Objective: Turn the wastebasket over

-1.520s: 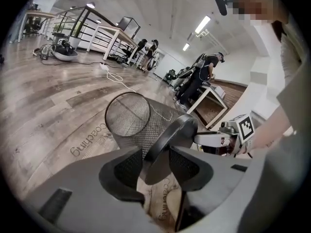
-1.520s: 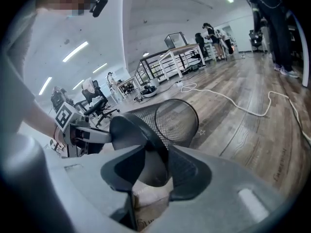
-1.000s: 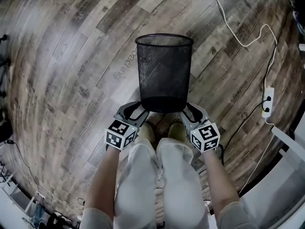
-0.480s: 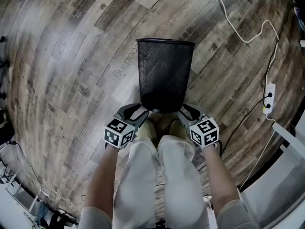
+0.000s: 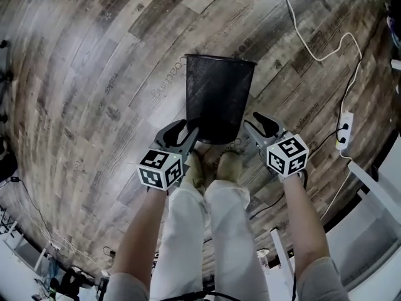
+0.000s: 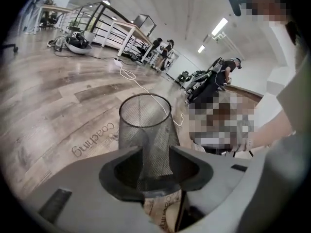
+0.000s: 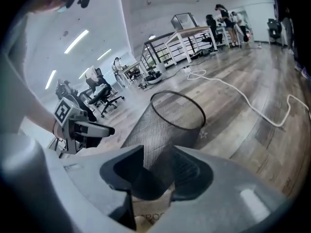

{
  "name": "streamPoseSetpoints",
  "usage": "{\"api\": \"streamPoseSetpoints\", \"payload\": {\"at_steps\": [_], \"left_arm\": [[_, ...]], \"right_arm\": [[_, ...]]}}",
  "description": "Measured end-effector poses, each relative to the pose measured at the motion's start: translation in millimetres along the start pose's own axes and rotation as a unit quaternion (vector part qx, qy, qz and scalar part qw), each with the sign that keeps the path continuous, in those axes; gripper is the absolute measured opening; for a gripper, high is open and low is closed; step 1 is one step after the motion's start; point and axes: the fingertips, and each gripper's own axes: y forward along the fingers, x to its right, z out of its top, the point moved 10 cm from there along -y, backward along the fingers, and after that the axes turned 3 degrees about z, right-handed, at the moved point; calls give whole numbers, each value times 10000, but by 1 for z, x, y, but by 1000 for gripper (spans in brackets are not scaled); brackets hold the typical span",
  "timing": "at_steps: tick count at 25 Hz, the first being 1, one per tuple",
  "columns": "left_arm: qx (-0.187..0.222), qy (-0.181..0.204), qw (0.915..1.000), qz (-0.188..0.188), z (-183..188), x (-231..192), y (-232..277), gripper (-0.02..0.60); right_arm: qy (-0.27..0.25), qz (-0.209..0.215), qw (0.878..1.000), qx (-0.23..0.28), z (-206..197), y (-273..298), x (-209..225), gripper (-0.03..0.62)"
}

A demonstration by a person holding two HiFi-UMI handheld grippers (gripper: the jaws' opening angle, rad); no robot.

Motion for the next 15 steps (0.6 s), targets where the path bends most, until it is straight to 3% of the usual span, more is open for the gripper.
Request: {"api": "streamPoseSetpoints", "payload": {"at_steps": [3,8,12,15], "left_arm": [[-95,80,9999,53,12,11,14,164],[-694,89,9975,80,10,30,45,164],[-800,221,9965,49,-6,33,52,164],[-780,202,9967,-25,-3,32,52,164]], "right_arm": [[-580,72,9983,-6,47,12,16,186],[-1530,-22,9881,-158,126,34,45,218],[-1802,310,9794,-856,153,61,51,222],[-1995,670,9659,-1511,162,81,53,233]]}}
